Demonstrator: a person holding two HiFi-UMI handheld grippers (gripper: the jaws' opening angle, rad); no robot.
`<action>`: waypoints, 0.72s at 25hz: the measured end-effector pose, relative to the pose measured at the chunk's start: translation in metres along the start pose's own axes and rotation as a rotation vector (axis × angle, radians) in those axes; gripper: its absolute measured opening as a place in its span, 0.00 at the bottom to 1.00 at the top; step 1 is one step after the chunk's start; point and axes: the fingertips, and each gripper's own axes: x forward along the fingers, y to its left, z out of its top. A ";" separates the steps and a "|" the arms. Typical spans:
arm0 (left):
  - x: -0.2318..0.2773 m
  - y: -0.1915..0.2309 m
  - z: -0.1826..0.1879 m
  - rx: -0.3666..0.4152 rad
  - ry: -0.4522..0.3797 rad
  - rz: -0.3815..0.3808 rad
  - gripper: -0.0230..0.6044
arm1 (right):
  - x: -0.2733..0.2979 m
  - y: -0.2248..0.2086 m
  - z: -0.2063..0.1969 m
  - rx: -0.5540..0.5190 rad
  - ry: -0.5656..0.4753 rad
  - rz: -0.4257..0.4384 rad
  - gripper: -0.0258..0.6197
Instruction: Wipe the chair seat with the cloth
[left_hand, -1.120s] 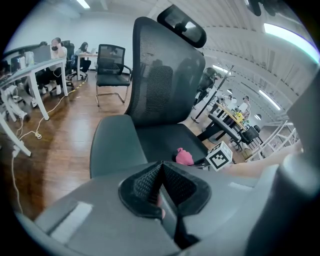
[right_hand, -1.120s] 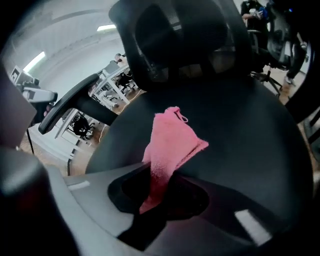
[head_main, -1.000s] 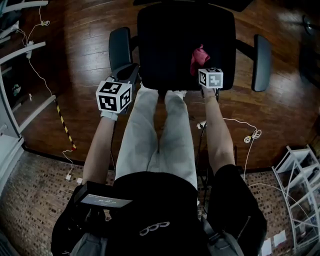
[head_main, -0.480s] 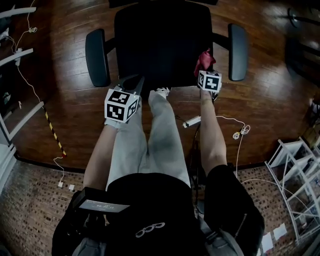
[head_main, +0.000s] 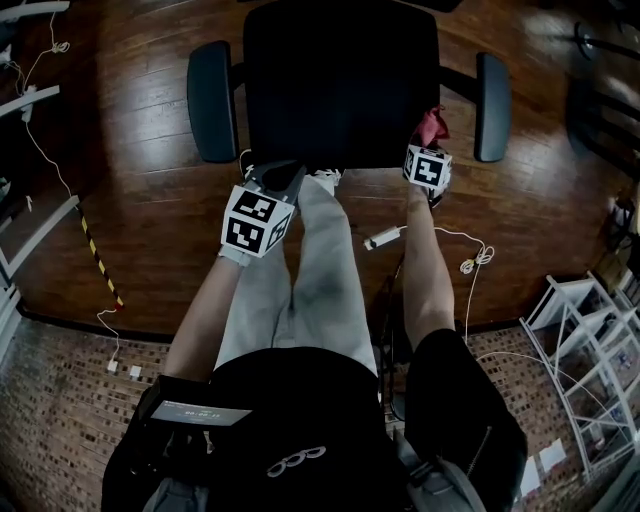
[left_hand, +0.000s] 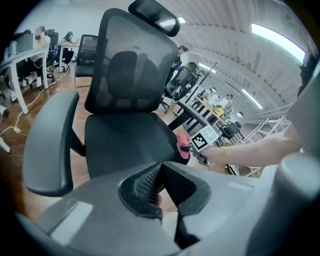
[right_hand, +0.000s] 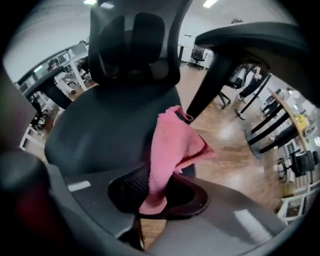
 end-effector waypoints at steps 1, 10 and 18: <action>-0.004 0.004 -0.003 -0.007 -0.002 -0.001 0.03 | 0.004 0.020 -0.001 -0.017 0.008 0.040 0.14; -0.044 0.034 -0.009 -0.100 -0.069 0.007 0.03 | 0.008 0.220 0.008 -0.168 0.041 0.336 0.14; -0.071 0.060 -0.027 -0.118 -0.081 0.027 0.03 | -0.021 0.345 0.018 -0.202 0.003 0.545 0.14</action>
